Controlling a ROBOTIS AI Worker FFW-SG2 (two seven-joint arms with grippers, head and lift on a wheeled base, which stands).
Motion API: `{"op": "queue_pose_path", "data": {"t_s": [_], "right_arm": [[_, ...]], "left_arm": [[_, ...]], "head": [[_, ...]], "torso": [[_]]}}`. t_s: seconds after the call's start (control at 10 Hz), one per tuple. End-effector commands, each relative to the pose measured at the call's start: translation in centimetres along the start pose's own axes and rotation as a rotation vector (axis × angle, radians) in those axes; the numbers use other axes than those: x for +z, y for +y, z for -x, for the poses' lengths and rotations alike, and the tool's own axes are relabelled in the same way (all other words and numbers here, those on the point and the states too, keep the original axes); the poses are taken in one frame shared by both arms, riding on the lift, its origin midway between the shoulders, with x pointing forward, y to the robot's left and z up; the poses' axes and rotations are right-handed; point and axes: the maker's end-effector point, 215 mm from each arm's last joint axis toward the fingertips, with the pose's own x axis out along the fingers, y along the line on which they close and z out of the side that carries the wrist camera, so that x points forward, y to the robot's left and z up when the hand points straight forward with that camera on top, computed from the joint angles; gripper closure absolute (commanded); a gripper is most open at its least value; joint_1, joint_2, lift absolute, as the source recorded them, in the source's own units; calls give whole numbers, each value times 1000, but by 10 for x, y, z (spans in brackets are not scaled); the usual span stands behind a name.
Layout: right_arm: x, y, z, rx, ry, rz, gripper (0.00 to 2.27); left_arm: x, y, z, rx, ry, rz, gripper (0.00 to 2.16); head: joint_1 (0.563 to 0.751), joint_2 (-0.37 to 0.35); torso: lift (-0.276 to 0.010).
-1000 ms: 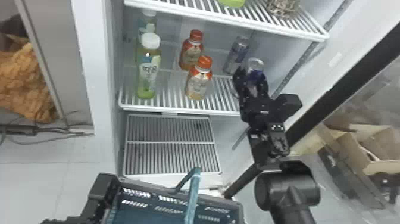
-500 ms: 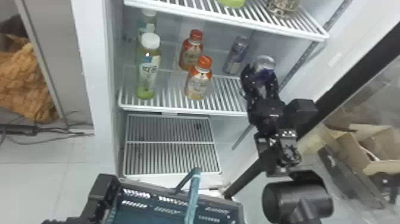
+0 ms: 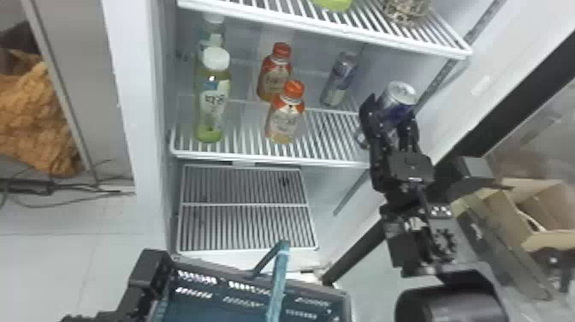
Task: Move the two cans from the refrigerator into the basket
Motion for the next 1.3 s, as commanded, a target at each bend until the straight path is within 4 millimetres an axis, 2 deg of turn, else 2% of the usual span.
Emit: {"op": "queue_pose_path", "data": {"t_s": [0.0, 0.4, 0.6, 1.2], "right_arm": [[12, 9, 14, 15, 5, -32, 788], [24, 34, 48, 59, 75, -129, 788], [21, 46, 63, 84, 141, -165, 788], [1, 51, 105, 109, 413, -144, 788]], "left_arm": [[-4, 0, 0, 0, 12, 5, 1208], [-4, 1, 0, 3, 12, 5, 1208], [-3, 0, 0, 2, 11, 5, 1208], [-4, 1, 0, 1, 8, 9, 1208]], "head": [[695, -350], [695, -350], [695, -350], [695, -350]], "torso": [[-266], [-266], [-266], [-266]]}}
